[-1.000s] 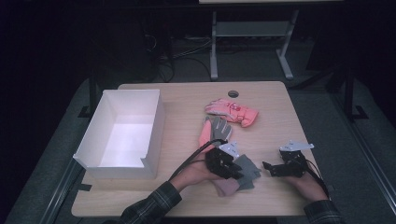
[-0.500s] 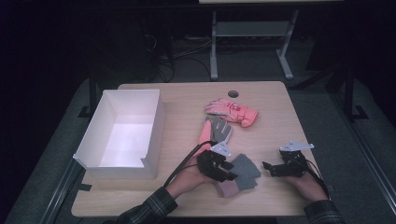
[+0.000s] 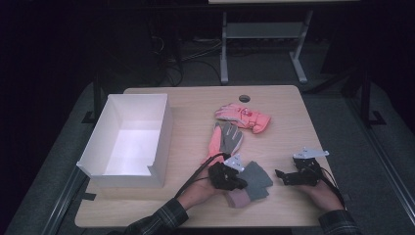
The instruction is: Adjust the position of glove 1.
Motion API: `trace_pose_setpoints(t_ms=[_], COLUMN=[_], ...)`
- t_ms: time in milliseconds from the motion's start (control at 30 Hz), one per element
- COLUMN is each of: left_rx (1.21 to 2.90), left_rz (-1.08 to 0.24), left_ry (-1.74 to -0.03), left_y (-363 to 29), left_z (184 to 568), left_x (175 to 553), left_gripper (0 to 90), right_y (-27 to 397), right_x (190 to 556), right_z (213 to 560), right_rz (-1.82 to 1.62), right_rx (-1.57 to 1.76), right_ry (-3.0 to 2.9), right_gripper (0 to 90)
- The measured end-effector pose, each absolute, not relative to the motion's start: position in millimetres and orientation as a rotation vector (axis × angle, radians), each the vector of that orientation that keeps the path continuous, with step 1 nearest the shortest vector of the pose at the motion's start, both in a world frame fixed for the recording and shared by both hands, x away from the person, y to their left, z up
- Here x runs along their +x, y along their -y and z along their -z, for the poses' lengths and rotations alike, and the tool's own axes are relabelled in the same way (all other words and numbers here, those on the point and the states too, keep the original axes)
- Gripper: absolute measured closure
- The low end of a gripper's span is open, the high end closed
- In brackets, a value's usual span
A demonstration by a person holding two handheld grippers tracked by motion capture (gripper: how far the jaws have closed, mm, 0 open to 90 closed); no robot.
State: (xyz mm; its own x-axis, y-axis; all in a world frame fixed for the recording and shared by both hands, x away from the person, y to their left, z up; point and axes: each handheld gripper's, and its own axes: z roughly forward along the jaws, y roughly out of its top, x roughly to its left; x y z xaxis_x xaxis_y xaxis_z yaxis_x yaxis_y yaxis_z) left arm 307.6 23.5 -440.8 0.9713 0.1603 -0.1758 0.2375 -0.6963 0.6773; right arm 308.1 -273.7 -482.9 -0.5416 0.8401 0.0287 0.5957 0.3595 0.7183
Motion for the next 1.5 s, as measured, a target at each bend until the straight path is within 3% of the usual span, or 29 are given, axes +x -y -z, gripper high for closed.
trace_pose_setpoints(t_ms=[300, 533, 767, 1167, 1233, 1267, 1367, 1400, 1433, 1500], left_rx=[2.340, 2.379, 2.409, 2.414, 2.387, 2.378, 2.377, 2.384, 2.391, 2.407], left_rz=[0.212, 0.204, 0.237, 0.224, 0.192, 0.176, 0.156, 0.157, 0.160, 0.143], left_ry=[-0.185, -0.152, -0.140, -0.147, -0.186, -0.218, -0.280, -0.293, -0.306, -0.327], left_y=[-39, -37, -33, -61, -61, -61, -59, -58, -56, -53], left_z=[425, 438, 444, 439, 436, 434, 434, 435, 438, 442], left_x=[318, 320, 315, 296, 297, 298, 300, 300, 300, 300], left_gripper=[87.8, 87.4, 87.5, 84.5, 74.8, 58.5, 35.9, 35.9, 25.5, 19.8], right_y=[274, 274, 274, 274, 274, 274, 274, 274, 274, 274], right_x=[308, 308, 308, 308, 308, 308, 308, 308, 308, 308], right_z=[483, 483, 483, 483, 483, 483, 483, 483, 483, 483], right_rz=[-0.988, -0.988, -0.988, -0.988, -0.988, -0.988, -0.987, -0.987, -0.988, -0.988], right_rx=[1.262, 1.263, 1.262, 1.262, 1.263, 1.262, 1.262, 1.262, 1.262, 1.263], right_ry=[-2.283, -2.283, -2.283, -2.283, -2.283, -2.283, -2.283, -2.283, -2.283, -2.283], right_gripper=[9.0, 9.0, 9.0, 9.0, 8.9, 9.0, 9.0, 9.0, 9.0, 8.9])
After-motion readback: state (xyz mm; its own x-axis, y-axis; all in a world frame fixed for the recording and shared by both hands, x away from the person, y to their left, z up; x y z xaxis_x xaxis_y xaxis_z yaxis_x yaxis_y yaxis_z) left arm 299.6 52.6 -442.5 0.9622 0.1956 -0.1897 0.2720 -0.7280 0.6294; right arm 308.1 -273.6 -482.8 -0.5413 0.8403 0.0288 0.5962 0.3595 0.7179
